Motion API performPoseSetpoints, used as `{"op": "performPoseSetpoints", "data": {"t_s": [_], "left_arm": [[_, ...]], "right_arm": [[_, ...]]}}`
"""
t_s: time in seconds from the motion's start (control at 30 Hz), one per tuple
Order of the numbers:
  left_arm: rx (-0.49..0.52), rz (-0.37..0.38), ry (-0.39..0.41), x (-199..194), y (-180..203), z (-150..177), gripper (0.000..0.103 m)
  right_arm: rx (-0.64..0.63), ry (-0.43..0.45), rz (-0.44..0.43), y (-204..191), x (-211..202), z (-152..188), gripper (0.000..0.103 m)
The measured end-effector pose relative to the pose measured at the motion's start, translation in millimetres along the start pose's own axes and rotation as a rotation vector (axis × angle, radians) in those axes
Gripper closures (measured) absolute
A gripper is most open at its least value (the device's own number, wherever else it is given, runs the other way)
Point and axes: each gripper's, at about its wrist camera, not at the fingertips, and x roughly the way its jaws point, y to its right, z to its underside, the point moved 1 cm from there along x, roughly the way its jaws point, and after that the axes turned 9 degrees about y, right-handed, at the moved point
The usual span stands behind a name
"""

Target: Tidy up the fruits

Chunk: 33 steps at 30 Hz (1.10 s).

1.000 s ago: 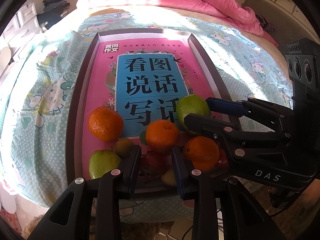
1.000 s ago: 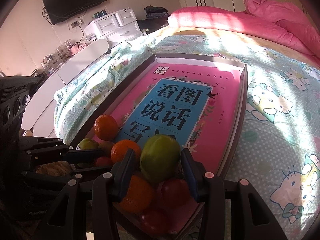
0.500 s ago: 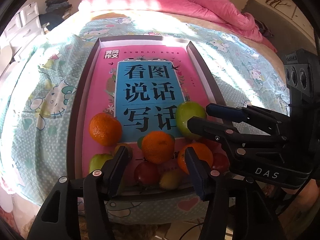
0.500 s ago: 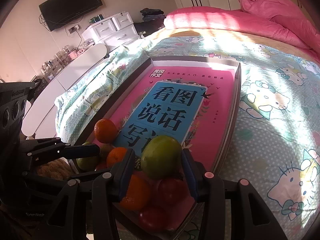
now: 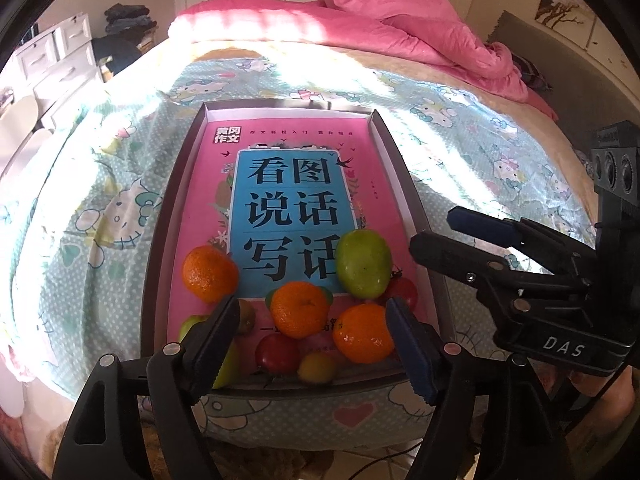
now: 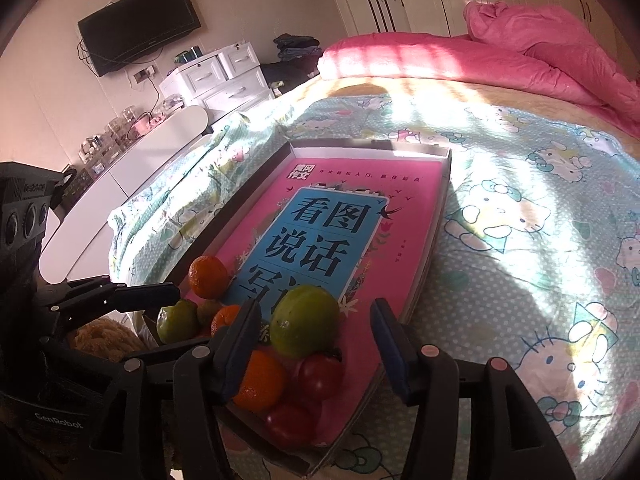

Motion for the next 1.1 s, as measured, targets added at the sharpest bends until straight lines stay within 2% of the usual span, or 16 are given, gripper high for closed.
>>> {"op": "performPoseSetpoints", "data": {"t_s": [0.13,0.2,0.4,0.6,0.83,1.0,1.1], "left_arm": [[-0.053,-0.033,0.019,-15,3,5,0.026],[-0.083,-0.050,0.023,-21,5,11,0.026],[-0.122,-0.087,0.020,-40,17,38,0.026],[-0.141,-0.161,0.046,-53,17,54,0.026],[-0.178,-0.188,0.078,-65,8,56,0.026],[-0.179,-0.179,0.061,-65,10,62,0.026],[-0.164,-0.171,0.060,-65,15,64,0.026]], "right_arm": [[0.011,0.048,0.013,5,-22,-6,0.039],[0.017,0.074,0.015,7,-35,-8,0.030],[0.010,0.102,0.005,2,-72,-6,0.018],[-0.005,0.090,0.016,-10,-102,18,0.011],[-0.013,-0.018,0.057,-15,-106,54,0.009],[-0.059,0.010,0.081,-21,-113,55,0.001],[-0.061,0.034,0.079,-21,-117,53,0.001]]}}
